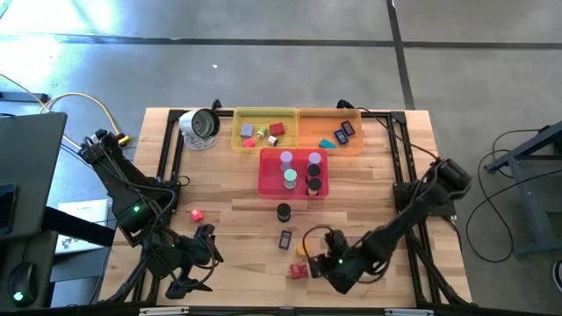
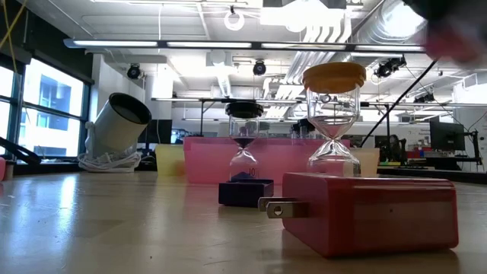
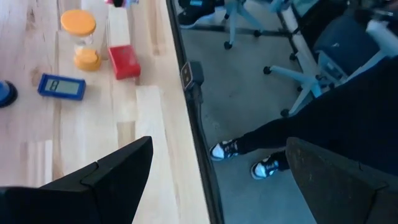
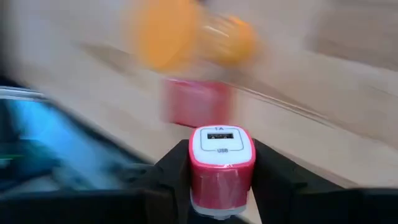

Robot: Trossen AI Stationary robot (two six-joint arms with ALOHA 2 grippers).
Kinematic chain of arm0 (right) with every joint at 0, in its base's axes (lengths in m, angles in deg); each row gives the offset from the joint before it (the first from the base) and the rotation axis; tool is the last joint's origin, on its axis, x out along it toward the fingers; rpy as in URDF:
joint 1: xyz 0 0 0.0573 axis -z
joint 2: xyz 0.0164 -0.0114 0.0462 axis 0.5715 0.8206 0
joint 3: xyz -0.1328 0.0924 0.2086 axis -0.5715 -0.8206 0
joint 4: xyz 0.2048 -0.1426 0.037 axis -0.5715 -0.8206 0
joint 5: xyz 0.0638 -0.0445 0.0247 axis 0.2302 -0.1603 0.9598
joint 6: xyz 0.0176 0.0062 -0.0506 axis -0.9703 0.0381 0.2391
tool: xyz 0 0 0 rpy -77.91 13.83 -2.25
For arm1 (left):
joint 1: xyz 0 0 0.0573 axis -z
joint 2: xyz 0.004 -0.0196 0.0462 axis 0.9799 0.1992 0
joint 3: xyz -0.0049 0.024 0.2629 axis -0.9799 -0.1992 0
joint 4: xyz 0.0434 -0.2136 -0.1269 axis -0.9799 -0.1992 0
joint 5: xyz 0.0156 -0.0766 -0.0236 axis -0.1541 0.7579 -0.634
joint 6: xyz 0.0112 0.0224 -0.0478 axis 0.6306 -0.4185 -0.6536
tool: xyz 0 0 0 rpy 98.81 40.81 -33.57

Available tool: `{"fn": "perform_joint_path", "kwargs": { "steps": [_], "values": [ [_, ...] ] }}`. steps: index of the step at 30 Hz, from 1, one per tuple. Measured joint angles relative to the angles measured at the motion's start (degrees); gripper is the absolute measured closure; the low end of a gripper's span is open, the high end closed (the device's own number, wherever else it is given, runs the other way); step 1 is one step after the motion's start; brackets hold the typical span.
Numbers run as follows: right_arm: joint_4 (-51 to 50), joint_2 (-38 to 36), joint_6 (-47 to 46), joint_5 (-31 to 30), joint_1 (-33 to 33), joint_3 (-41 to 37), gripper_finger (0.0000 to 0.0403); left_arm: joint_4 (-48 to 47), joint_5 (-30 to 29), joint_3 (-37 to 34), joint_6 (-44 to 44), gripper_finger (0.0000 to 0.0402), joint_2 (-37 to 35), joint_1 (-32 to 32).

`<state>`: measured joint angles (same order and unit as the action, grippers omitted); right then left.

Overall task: Pick & Place Office items
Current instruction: Put the pink and white charger adapter into the yellow bin

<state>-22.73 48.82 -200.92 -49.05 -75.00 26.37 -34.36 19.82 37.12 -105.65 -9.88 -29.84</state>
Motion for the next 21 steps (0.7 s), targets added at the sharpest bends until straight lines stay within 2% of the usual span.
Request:
{"fn": "perform_joint_path", "kwargs": {
  "steps": [4, 8, 15, 21],
  "values": [
    [5.14, -3.46, 8.5, -8.18, 1.75, 2.12, 0.0279, 2.56, -2.29, 0.0, 0.07, 0.0043, 0.0, -0.55],
    [15.18, -4.41, 20.53, -10.55, 3.77, 3.54, 0.0283, 4.88, -5.65, 0.0, 5.19, 0.0043, 0.0, -1.72],
    [37.6, -4.51, 39.86, -8.63, 7.87, 4.3, 0.0281, 8.98, -16.58, -0.02, 23.02, 0.0043, 0.0, -4.41],
    [44.28, -4.51, 47.79, -5.39, 11.11, 4.33, 0.0283, 13.73, -23.45, -0.03, 31.29, 0.0043, 0.92, -7.58]
  ]
}}
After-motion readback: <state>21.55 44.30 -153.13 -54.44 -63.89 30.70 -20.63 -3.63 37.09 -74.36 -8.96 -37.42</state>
